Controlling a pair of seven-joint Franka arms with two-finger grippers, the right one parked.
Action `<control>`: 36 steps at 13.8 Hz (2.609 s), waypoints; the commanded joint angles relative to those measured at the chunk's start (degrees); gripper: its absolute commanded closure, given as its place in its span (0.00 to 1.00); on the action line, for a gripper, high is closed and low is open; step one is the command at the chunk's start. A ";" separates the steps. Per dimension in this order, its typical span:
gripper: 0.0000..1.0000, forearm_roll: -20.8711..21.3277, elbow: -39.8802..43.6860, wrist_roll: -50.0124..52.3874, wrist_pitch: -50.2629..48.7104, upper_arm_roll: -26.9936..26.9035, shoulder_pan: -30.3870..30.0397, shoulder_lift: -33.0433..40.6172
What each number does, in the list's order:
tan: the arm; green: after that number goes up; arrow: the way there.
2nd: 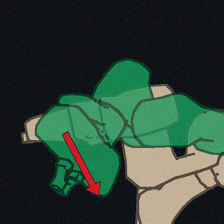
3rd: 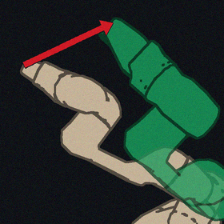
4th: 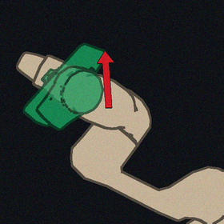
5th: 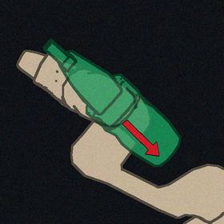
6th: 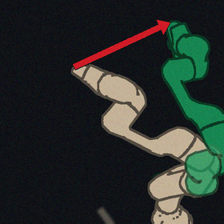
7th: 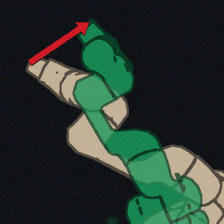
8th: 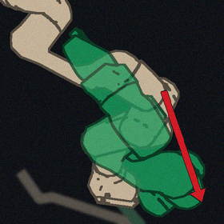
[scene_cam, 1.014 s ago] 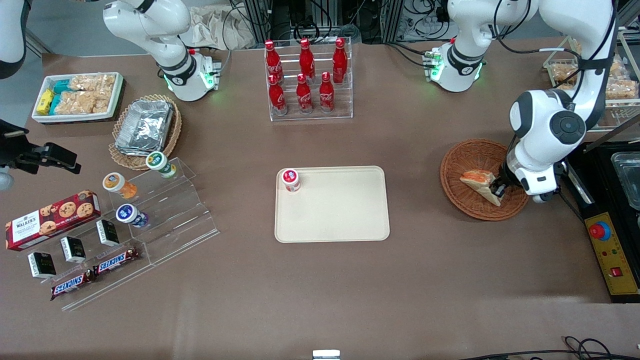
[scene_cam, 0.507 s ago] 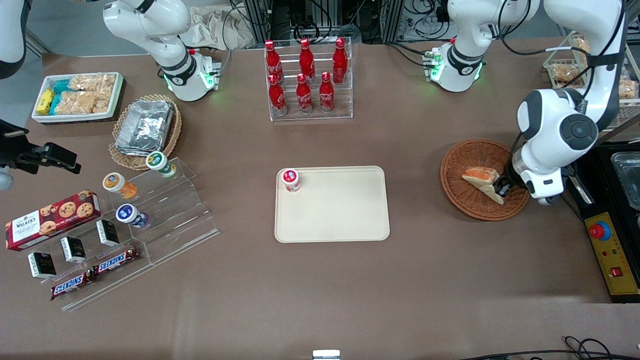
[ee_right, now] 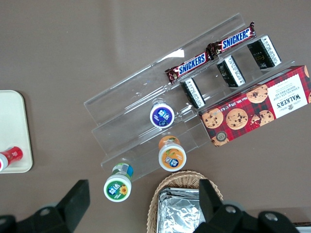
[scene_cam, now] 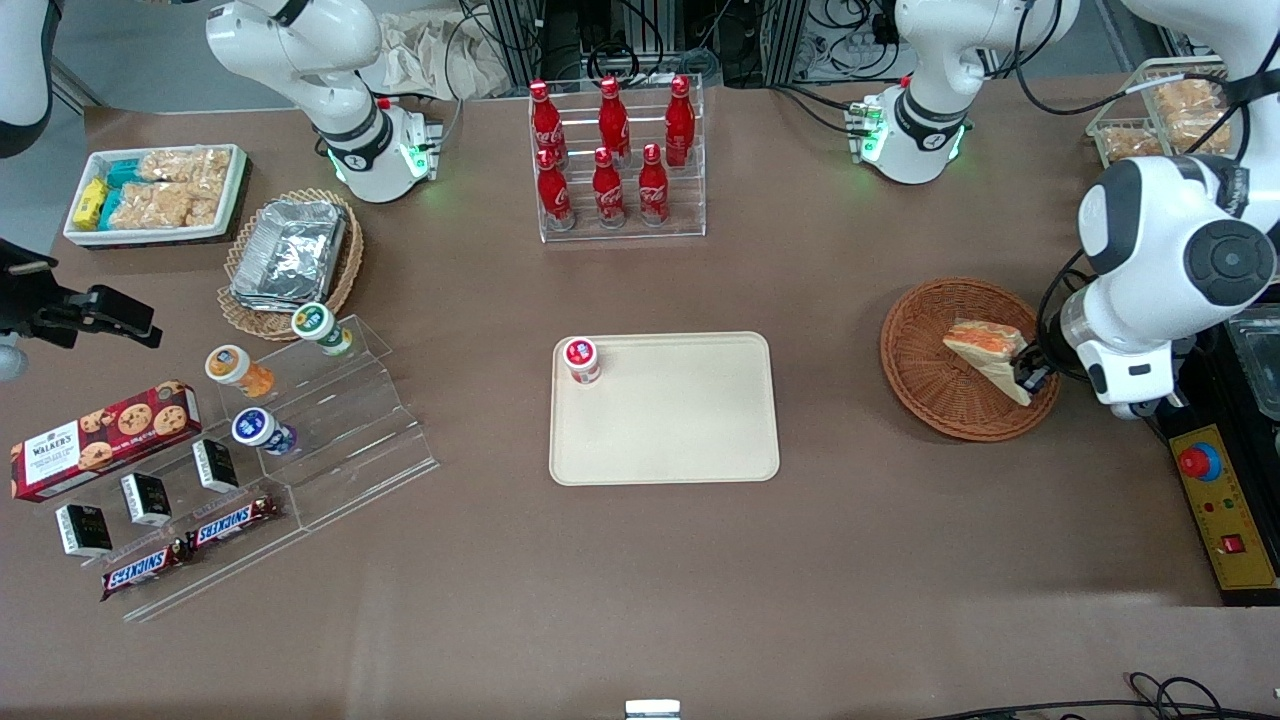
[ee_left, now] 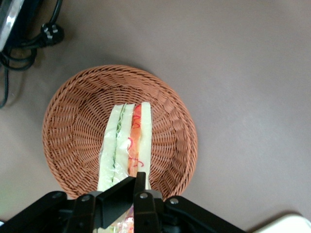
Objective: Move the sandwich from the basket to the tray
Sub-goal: 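Close the left gripper on the sandwich and lift it, then carry the held sandwich with the left gripper over the cream tray, then lower the sandwich onto the tray and open the left gripper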
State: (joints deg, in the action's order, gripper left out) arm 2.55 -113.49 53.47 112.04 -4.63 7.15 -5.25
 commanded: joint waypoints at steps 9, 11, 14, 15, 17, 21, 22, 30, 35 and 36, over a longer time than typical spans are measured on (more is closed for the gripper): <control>1.00 -0.27 16.90 -3.72 -10.09 19.19 0.15 -4.59; 1.00 0.08 17.33 -4.16 -8.86 22.97 0.15 -6.78; 1.00 0.61 17.60 -8.28 -3.95 27.12 0.23 -10.56; 1.00 0.61 17.69 -10.12 -2.63 28.00 0.23 -11.79; 1.00 0.87 17.60 -10.75 1.14 29.40 0.76 -14.16; 1.00 4.13 17.95 -10.66 6.51 29.41 3.92 -19.09; 1.00 4.30 18.04 -11.19 7.65 29.41 4.10 -20.23; 1.00 10.28 18.04 -9.44 15.21 29.32 6.38 -27.79; 1.00 14.41 18.04 -7.15 17.77 29.23 6.91 -30.61; 0.93 14.41 18.04 -7.24 17.77 29.23 6.91 -30.61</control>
State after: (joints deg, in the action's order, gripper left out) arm 15.21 -97.15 44.69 129.60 24.57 13.68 -34.67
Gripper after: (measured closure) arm 0.952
